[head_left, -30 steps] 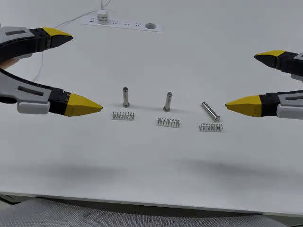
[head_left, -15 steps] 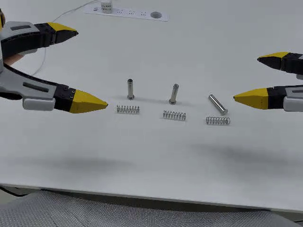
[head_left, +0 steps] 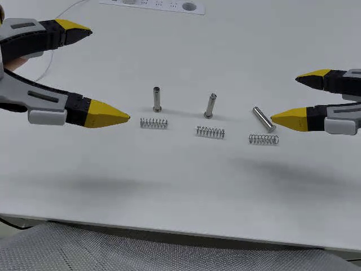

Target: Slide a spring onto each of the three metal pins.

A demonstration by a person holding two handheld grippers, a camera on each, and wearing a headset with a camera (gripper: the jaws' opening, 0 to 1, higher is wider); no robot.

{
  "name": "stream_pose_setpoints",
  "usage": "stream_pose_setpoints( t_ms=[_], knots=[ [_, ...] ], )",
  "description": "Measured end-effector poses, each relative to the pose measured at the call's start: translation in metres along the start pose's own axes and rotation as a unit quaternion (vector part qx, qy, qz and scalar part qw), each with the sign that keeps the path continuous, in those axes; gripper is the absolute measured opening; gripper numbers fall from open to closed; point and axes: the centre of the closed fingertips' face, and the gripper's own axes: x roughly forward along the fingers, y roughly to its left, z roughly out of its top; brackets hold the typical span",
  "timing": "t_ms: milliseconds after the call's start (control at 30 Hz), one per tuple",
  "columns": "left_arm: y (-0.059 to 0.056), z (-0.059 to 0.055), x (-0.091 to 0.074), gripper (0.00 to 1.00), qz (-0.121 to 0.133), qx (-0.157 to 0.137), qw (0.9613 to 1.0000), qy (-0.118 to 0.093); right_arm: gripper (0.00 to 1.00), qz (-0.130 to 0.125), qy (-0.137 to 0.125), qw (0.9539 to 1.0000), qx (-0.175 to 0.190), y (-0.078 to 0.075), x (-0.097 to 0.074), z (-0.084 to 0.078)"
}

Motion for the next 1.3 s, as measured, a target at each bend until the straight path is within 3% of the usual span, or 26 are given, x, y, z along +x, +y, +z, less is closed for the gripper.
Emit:
stream_pose_setpoints(
  t_ms=[267,467,533,1033,1300],
  knots=[
    [0.004,-0.002,0.003,1.00,0.002,-0.005,1.0000,-0.006,0.54,-0.007,0.023,0.9995,0.019,-0.006,0.017,-0.009],
    [0.004,-0.005,0.004,1.00,0.001,-0.006,1.0000,-0.004,0.50,-0.004,0.023,0.9993,0.027,-0.006,0.028,-0.003],
    [0.004,-0.006,0.005,1.00,0.003,-0.008,1.0000,-0.004,0.49,-0.003,0.029,0.9991,0.030,-0.012,0.031,-0.006],
    [0.005,-0.018,0.007,1.00,0.004,-0.020,0.9998,0.001,0.30,-0.035,0.102,0.9926,0.056,-0.036,0.053,-0.039],
    [-0.002,-0.021,0.013,1.00,-0.008,-0.024,0.9997,0.005,0.29,-0.033,0.147,0.9870,0.056,-0.032,0.062,-0.061]
  ],
)
